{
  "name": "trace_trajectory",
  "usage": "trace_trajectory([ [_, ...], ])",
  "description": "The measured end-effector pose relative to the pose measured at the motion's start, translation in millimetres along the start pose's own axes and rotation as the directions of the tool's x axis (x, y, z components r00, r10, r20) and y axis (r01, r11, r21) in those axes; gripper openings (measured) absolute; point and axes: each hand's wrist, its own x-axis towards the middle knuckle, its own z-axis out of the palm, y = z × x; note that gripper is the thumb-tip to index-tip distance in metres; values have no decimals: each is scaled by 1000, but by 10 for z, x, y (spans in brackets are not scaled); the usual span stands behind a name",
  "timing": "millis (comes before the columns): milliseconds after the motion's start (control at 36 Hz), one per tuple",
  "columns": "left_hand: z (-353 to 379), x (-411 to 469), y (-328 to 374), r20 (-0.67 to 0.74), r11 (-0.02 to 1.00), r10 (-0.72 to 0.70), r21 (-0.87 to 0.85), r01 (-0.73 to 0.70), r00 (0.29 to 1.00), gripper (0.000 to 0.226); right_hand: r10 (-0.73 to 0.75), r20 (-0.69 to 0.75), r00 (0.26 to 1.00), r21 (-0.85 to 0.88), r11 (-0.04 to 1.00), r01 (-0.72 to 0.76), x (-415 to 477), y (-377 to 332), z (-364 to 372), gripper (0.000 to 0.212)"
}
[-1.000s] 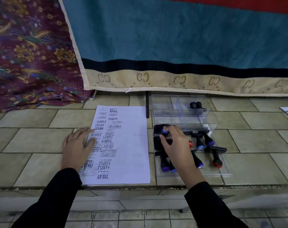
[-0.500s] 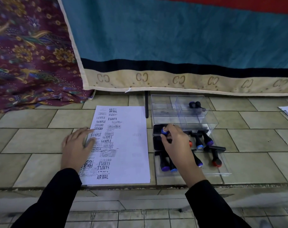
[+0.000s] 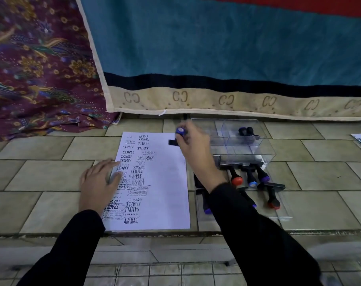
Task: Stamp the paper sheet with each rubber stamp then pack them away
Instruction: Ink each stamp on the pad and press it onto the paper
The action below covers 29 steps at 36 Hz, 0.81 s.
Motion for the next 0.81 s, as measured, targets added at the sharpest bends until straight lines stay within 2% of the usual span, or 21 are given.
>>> trace_trajectory([
  [194,15,9,-29,13,1000,-3,0,3,1000,42,45,145,988,-90,995,-32,494,49,501,8],
  [417,12,21,-37,-6,1000,20,-24,-20,1000,41,72,294,953,-142,989,-31,610,-21,767,16],
  [556,-18,-2,-4,-1,1000,15,-17,-15,1000,46,180,266,947,-106,982,-156,622,35,835,19],
  [667,-31,3,22,3,1000,10,-11,-10,1000,47,148,309,939,-214,973,-83,590,21,825,22],
  [806,-26,2,3,10,1000,13,-5,-13,1000,45,138,320,937,-184,980,-81,633,-2,869,18],
])
